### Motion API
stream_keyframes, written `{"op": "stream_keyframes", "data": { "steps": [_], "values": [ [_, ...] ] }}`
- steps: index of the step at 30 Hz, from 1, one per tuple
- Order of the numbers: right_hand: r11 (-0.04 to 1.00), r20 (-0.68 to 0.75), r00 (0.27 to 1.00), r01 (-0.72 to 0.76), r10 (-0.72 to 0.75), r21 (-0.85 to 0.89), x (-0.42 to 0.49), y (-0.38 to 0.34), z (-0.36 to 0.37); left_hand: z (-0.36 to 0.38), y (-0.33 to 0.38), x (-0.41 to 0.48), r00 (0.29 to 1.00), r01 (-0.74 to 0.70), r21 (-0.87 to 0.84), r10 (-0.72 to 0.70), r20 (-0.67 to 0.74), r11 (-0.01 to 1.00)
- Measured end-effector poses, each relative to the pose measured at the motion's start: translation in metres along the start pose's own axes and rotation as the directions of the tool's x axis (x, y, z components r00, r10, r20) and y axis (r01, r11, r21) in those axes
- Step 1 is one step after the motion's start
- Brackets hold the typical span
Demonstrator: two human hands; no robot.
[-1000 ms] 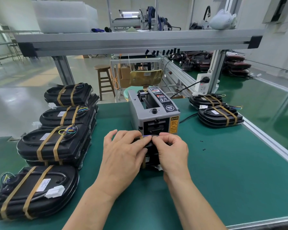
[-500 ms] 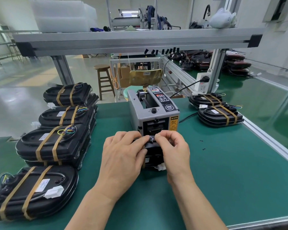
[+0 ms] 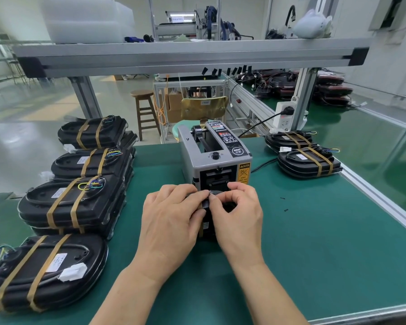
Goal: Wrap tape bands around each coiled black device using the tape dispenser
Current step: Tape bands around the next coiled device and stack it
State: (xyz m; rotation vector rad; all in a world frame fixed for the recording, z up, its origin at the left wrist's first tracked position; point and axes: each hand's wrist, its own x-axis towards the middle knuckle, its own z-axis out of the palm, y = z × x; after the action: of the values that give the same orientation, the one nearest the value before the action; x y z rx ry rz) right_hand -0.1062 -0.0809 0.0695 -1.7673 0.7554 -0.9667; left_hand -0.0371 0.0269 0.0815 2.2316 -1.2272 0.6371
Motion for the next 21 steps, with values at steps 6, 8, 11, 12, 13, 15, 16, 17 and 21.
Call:
{"op": "stream_keyframes", "data": {
  "steps": [6, 8, 11, 12, 13, 15, 16, 17, 21],
  "values": [
    [0.998, -0.007, 1.0, 0.029, -0.028, 0.058, 0.001, -0.001, 0.002, -0.001, 0.0, -0.001, 0.998, 0.035, -0.007, -0.034, 0.044, 0.999],
    [0.997, -0.001, 0.999, 0.051, -0.051, 0.061, 0.003, 0.001, 0.001, -0.001, 0.0, -0.001, 0.997, 0.043, -0.014, -0.042, 0.059, 0.999],
    [0.994, 0.02, 0.998, 0.055, -0.057, 0.09, 0.006, 0.004, -0.001, -0.002, -0.001, -0.001, 0.997, 0.038, -0.014, -0.037, 0.061, 0.999],
    [0.993, 0.032, 0.998, 0.052, -0.055, 0.104, 0.008, 0.005, -0.001, -0.002, -0.001, -0.001, 0.998, 0.038, -0.011, -0.037, 0.059, 0.999],
    [0.992, 0.042, 0.998, 0.047, -0.052, 0.12, 0.009, 0.006, -0.001, -0.002, -0.001, -0.002, 0.998, 0.039, -0.01, -0.039, 0.056, 0.999],
    [0.987, 0.055, 0.998, 0.033, -0.042, 0.158, 0.013, 0.008, -0.001, -0.001, -0.002, -0.003, 0.998, 0.042, -0.006, -0.042, 0.048, 0.999],
    [0.985, 0.063, 0.997, 0.027, -0.039, 0.17, 0.014, 0.009, -0.001, -0.001, -0.002, -0.003, 0.998, 0.043, -0.006, -0.043, 0.044, 0.999],
    [0.985, 0.074, 0.996, 0.027, -0.04, 0.169, 0.016, 0.009, -0.002, -0.001, -0.002, -0.003, 0.998, 0.042, -0.007, -0.042, 0.039, 0.999],
    [0.992, 0.11, 0.993, 0.035, -0.048, 0.12, 0.022, 0.012, -0.004, 0.0, -0.002, -0.004, 1.0, 0.021, -0.022, -0.02, 0.018, 1.0]
  ]
}}
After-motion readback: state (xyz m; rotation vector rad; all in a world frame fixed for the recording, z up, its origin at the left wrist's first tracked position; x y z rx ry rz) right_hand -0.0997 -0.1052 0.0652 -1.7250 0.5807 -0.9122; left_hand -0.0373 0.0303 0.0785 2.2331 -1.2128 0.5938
